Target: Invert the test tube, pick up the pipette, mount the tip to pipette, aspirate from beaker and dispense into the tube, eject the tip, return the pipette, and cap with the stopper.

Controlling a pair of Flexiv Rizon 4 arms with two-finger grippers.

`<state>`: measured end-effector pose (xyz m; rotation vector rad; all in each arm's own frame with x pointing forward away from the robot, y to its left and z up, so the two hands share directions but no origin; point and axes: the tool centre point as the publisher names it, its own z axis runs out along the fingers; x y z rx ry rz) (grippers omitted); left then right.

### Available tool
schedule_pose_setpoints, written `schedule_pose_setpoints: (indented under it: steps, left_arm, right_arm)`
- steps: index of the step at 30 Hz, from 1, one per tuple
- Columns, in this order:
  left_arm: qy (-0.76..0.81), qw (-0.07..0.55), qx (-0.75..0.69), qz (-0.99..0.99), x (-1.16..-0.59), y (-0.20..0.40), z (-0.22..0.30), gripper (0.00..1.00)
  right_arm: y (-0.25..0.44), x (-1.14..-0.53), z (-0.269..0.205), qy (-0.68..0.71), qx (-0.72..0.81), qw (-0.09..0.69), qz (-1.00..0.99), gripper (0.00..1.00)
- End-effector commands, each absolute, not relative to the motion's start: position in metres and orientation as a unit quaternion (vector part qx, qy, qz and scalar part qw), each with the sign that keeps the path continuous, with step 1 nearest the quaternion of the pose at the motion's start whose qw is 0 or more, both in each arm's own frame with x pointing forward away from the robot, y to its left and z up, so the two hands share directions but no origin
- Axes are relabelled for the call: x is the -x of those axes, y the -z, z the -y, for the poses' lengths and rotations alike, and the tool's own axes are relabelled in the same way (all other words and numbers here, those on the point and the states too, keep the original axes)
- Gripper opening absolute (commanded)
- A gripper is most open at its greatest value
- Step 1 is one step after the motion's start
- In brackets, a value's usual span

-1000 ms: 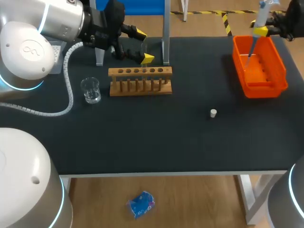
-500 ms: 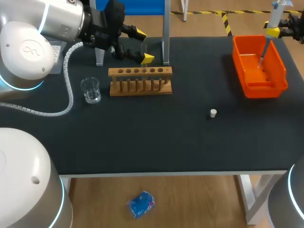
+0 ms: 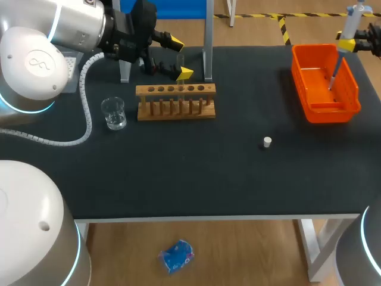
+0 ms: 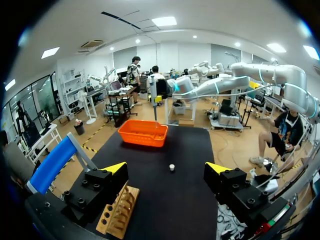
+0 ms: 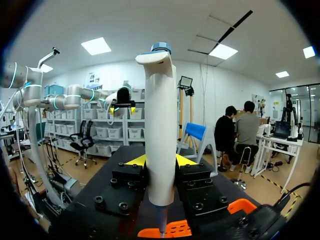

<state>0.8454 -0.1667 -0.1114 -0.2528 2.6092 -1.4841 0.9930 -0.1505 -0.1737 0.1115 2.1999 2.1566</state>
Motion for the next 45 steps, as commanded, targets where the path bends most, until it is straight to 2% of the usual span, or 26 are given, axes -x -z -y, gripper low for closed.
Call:
schedule_pose_setpoints:
  steps: [1,17,21,45]
  left_arm:
    - [0.492,0.064,0.083,-0.864,-0.846,0.111,0.166,1.0]
    - [0.492,0.076,0.099,-0.861,-0.84,0.108,0.158,1.0]
    - [0.484,0.073,0.085,-0.868,-0.849,0.1,0.171,1.0]
    - [0.453,0.027,-0.052,-0.89,-1.004,0.058,0.287,1.0]
  right_arm:
    - [0.172,-0.989,0.15,-0.698,-0.039,0.033,-0.714,0.0]
    - [0.172,-0.989,0.15,-0.698,-0.039,0.033,-0.714,0.0]
    - [0.172,-0.989,0.15,-0.698,-0.039,0.033,-0.714,0.0]
    - [0.172,-0.989,0.15,-0.698,-0.039,0.033,-0.714,0.0]
